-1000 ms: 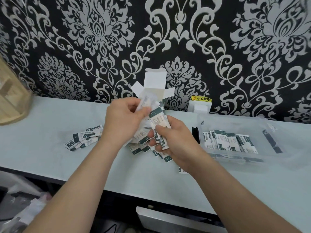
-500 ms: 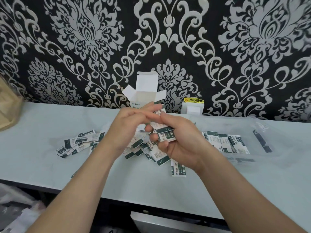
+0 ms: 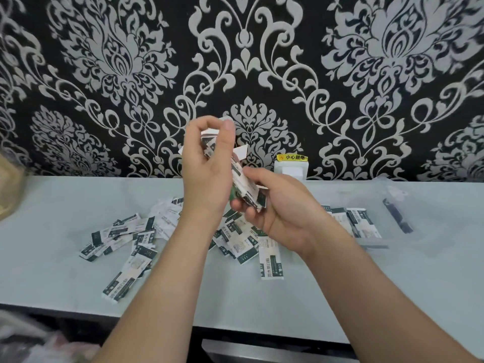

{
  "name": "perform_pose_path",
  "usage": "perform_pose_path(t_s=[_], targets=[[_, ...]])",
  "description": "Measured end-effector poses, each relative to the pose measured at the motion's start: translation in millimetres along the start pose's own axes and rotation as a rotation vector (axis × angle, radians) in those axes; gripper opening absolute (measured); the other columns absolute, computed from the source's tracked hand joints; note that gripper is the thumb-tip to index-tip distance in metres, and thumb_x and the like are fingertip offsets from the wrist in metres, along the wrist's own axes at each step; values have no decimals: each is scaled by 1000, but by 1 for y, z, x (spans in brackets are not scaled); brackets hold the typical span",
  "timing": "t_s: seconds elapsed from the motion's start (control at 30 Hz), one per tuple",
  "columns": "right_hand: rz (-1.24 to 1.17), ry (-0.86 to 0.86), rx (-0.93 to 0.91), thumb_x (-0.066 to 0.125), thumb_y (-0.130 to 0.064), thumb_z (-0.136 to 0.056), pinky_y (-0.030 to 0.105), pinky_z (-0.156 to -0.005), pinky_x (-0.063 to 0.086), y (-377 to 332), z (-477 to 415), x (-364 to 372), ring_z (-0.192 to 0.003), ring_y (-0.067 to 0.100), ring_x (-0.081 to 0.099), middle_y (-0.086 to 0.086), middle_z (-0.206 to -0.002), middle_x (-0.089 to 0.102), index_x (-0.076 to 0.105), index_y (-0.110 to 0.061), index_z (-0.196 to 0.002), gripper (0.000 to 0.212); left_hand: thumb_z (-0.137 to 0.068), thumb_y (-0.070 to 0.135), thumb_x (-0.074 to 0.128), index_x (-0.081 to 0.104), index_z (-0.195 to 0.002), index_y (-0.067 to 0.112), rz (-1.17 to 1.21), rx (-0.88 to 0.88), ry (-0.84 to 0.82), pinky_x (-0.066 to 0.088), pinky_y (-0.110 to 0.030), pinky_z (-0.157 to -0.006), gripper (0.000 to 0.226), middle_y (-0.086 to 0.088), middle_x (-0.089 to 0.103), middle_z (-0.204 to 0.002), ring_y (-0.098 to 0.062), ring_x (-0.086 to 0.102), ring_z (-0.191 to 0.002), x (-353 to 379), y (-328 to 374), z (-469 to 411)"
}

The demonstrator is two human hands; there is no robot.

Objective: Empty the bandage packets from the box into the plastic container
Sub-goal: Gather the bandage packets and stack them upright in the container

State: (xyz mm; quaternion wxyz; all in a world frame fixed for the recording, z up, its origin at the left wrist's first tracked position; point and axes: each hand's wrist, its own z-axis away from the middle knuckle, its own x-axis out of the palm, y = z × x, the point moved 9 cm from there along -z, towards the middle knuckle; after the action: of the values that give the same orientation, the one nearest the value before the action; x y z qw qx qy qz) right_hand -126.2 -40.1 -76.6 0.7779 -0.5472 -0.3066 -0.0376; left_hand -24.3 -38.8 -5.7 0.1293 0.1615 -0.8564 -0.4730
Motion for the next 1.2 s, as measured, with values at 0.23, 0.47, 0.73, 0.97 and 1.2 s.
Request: perform_pose_path(t_s=[0.23,0.47,0.73,0.97,1.2], targets=[[-210,144,-93,45,-18,-97,29,-60,40,-7,-1,-15,-58,16,51,4,-63,58,61,-13,-77,26,-90,38,60,48,-78,25,-230,239,-73,51,-34,-76,21,12,57,-77,-14,63,-79,29,22,11],[-241,-21,-122,46,-18,-100,28,-70,56,-15,3,-20,-87,16,69,9,-102,71,65,-7,-118,28,-92,40,52,51,-92,23,-134,107,-121,53,-41,-78,17,7,61,-81,-12,62,-78,66,8,20],[-87,89,-219,50,-1,-95,13,-40,30,-41,12,-60,-51,8,41,7,-71,56,62,8,-112,23,-99,27,49,55,-74,8,5,-137,-231,37,-25,-50,33,-9,49,-66,-13,44,-55,75,-18,8],[16,180,-205,46,-10,-97,17,-36,28,-42,19,-72,-40,7,44,-1,-54,54,58,-6,-96,12,-92,37,50,56,-70,11,-70,-136,-273,37,-36,-55,35,-15,58,-68,-22,49,-59,97,-22,19],[439,69,-133,63,-8,-90,19,-52,35,-57,29,-90,-59,12,65,3,-73,70,63,-8,-106,16,-92,43,50,55,-70,12,-151,-173,-244,40,-32,-61,39,-3,55,-64,-14,49,-60,94,-32,19]])
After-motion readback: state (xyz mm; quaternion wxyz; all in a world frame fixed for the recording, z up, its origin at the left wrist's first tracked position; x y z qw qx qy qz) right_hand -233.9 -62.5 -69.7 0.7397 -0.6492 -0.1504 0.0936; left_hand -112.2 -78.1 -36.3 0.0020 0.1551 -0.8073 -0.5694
